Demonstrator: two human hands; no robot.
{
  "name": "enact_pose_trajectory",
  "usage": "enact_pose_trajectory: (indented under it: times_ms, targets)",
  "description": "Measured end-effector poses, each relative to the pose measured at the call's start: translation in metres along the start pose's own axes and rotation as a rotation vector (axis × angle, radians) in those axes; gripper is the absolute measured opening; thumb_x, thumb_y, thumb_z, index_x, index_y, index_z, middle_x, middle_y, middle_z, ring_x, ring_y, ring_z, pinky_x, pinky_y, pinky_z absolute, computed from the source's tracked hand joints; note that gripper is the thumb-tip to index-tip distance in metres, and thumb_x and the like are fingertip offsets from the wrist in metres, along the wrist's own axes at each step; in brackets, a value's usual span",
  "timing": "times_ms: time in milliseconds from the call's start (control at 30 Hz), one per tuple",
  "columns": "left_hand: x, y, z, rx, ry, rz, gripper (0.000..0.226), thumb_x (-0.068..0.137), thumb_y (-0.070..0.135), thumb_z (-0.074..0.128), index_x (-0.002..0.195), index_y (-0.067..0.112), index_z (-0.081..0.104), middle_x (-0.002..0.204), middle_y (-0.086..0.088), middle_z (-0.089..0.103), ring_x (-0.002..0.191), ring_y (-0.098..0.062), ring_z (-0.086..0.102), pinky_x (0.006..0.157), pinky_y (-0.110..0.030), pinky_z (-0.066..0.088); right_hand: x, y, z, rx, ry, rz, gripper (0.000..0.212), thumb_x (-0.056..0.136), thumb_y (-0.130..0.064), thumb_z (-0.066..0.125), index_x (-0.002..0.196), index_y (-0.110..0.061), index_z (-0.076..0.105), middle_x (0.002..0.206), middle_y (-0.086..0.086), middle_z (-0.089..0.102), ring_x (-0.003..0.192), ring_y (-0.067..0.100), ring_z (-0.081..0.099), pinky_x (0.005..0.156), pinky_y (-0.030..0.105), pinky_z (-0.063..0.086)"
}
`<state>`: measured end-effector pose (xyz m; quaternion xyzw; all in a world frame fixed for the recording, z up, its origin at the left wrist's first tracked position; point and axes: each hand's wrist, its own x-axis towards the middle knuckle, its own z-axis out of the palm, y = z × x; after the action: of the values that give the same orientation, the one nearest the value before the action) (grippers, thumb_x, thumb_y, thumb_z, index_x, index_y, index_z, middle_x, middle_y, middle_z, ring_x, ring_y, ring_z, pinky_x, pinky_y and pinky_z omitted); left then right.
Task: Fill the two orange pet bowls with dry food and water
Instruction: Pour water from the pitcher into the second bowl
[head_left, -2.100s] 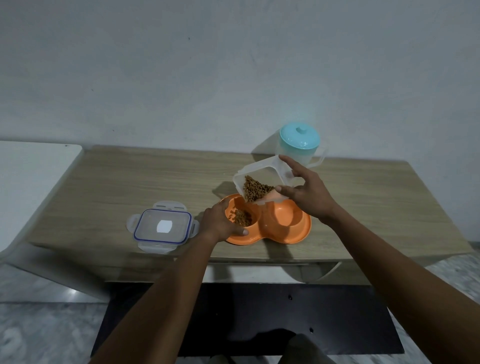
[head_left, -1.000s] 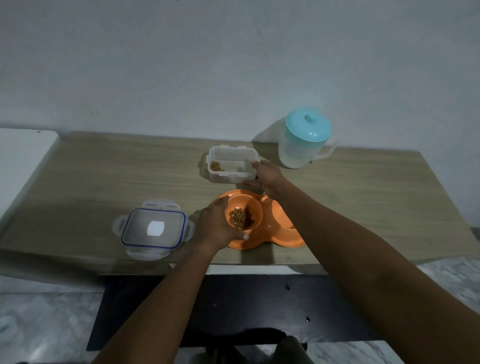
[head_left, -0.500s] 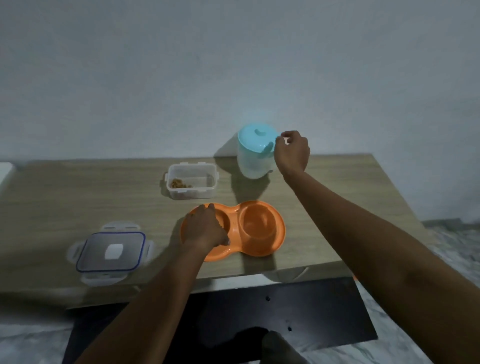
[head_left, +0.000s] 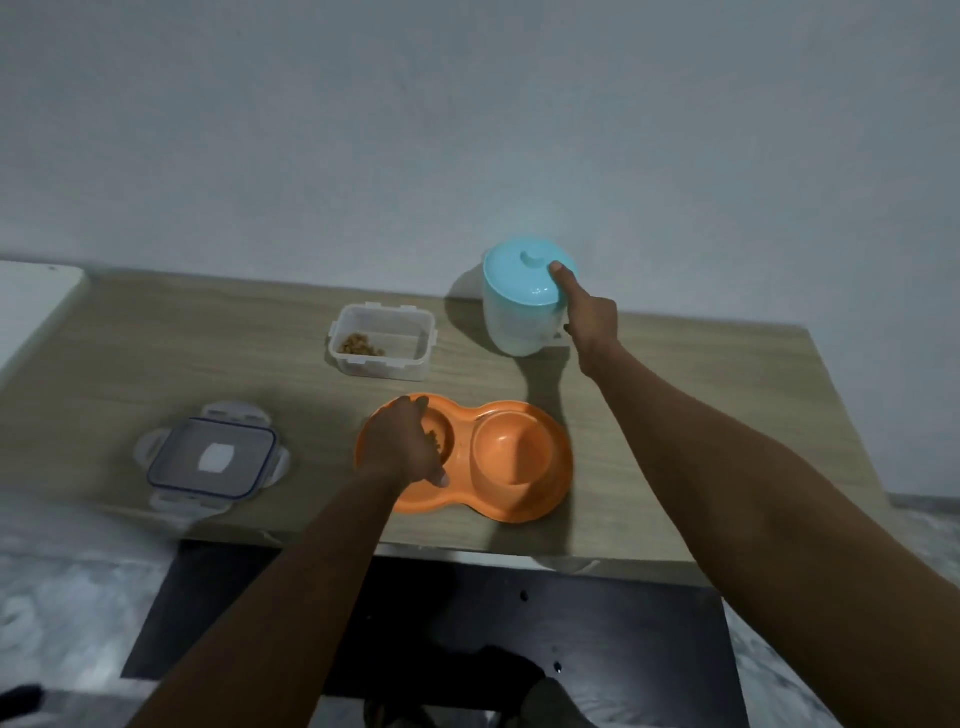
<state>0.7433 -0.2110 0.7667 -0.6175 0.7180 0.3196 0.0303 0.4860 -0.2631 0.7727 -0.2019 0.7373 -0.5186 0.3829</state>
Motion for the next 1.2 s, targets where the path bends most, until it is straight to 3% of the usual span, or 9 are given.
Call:
enact_pose_trajectory:
  times_ms: [133,233,367,500,600,700,933,1200]
  targets:
    - [-0.001,-0.001,0.003,-0.028,0.014,-0.013,0.119,0.048,0.023,0.096,0.15,0.012,0.035,0.151,-0.007,0.043,0.137,-0.028,0.043,0.105,-0.038,0.039,-0.01,-0.001,-0.011,0.036,0.022,-0.034,0.072,0.06,-0.072,0.076,0.103,-0.016,0.063,0.111,0.005,0.071,0.093,0.02,0.065,0.082,0.038,0.055]
    - [-0.002,-0.002,0.005,-0.035,0.018,-0.02,0.118,0.049,0.021,0.095,0.15,0.011,0.035,0.151,-0.008,0.042,0.137,-0.029,0.042,0.105,-0.038,0.039,-0.019,-0.009,-0.033,0.037,-0.016,-0.1,0.059,0.069,-0.06,0.079,0.103,-0.013,0.068,0.103,0.002,0.07,0.081,0.013,0.061,0.074,0.034,0.049]
    - [-0.005,0.0,0.004,-0.043,0.019,-0.027,0.117,0.048,0.019,0.096,0.149,0.014,0.037,0.148,-0.007,0.046,0.136,-0.029,0.043,0.104,-0.039,0.041,-0.04,-0.023,-0.065,-0.063,-0.078,-0.189,0.084,0.057,-0.067,0.077,0.106,0.002,0.074,0.091,0.008,0.071,0.08,0.017,0.058,0.073,0.036,0.045]
    - [-0.009,0.003,0.003,-0.041,0.016,-0.035,0.117,0.05,0.017,0.095,0.15,0.016,0.035,0.147,-0.01,0.047,0.136,-0.03,0.044,0.104,-0.04,0.041,-0.062,-0.026,-0.092,-0.219,-0.115,-0.266,0.081,0.059,-0.068,0.077,0.096,0.004,0.075,0.09,0.015,0.075,0.079,0.018,0.062,0.071,0.037,0.046]
    - [-0.011,0.003,0.002,-0.031,0.006,-0.042,0.117,0.052,0.018,0.095,0.151,0.018,0.033,0.147,-0.01,0.046,0.135,-0.031,0.044,0.104,-0.04,0.042,-0.077,-0.025,-0.105,-0.341,-0.151,-0.281,0.07,0.06,-0.066,0.08,0.063,0.001,0.061,0.059,0.004,0.054,0.065,0.02,0.05,0.064,0.038,0.039]
    - [-0.01,0.001,0.002,-0.015,-0.004,-0.031,0.118,0.052,0.019,0.095,0.152,0.018,0.031,0.148,-0.009,0.046,0.137,-0.029,0.042,0.106,-0.04,0.042,-0.093,-0.021,-0.113,-0.465,-0.173,-0.277,0.062,0.066,-0.06,0.084,0.051,-0.014,0.046,0.044,-0.007,0.037,0.053,0.017,0.036,0.056,0.034,0.028]
    - [-0.011,0.001,0.002,0.003,-0.003,-0.01,0.117,0.057,0.019,0.094,0.153,0.018,0.028,0.151,-0.009,0.041,0.138,-0.03,0.041,0.106,-0.04,0.041,-0.114,-0.016,-0.118,-0.661,-0.11,-0.297,0.059,0.073,-0.057,0.083,0.049,-0.011,0.055,0.048,-0.001,0.048,0.052,0.016,0.047,0.05,0.028,0.03]
    - [-0.01,-0.001,0.003,0.022,-0.004,0.006,0.117,0.057,0.02,0.094,0.154,0.016,0.026,0.152,-0.01,0.039,0.141,-0.031,0.037,0.108,-0.041,0.039,-0.122,-0.017,-0.115,-0.747,-0.056,-0.316,0.068,0.067,-0.061,0.084,0.044,-0.015,0.04,0.045,-0.003,0.033,0.052,0.018,0.035,0.052,0.032,0.027]
